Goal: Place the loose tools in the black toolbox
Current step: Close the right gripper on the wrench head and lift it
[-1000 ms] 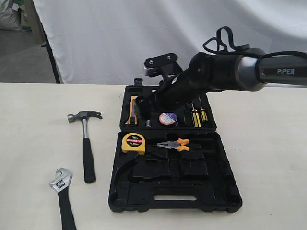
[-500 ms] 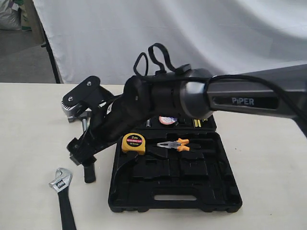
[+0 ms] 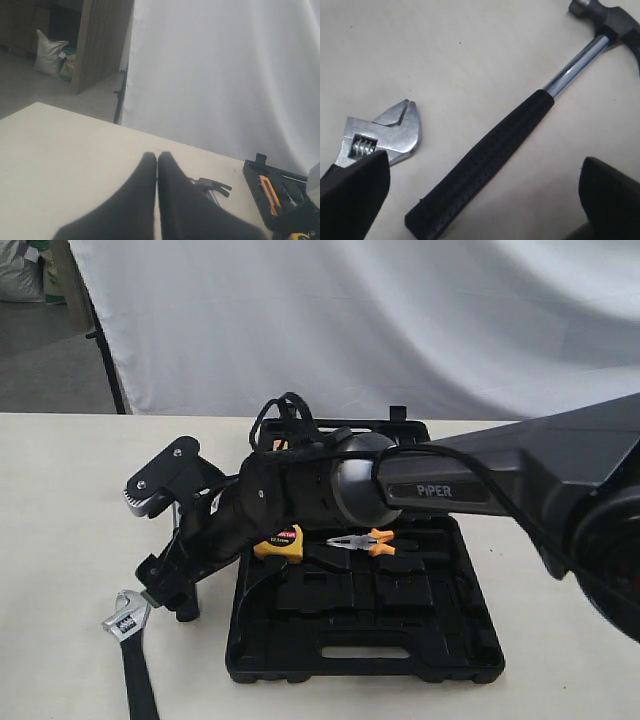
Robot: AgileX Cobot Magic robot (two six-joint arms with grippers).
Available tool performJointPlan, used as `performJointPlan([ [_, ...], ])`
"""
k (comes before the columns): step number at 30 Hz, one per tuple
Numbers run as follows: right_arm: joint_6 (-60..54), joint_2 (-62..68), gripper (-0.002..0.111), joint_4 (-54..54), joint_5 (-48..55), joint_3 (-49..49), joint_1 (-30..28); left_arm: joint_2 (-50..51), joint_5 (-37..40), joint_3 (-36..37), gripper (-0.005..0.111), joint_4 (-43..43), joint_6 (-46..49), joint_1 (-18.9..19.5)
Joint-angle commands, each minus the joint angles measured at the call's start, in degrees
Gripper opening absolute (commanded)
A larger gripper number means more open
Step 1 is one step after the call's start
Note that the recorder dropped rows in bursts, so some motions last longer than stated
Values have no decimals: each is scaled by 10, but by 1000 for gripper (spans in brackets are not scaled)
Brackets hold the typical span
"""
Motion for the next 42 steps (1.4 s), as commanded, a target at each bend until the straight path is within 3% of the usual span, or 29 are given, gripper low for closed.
performJointPlan([
  [1,-5,-1,95,33,44,-19,9,-2,-4,-2,1,3,-3,15],
  [6,-32,-1,95,33,97,-31,41,-2,-4,-2,1,3,-3,15],
  [12,-42,8,95,33,85,-31,71,-2,-4,-2,1,3,-3,15],
  [19,-42,45,95,22,10,-37,70,-2,-4,-2,1,3,-3,15],
  [33,-45,109,93,19,113,-116,65,-2,-4,-2,1,3,-3,15],
  [36,-45,109,78,19,142,-127,65,-2,-4,-2,1,3,-3,15],
  [42,-45,108,20,19,157,-131,65,-2,-4,-2,1,3,-3,15],
])
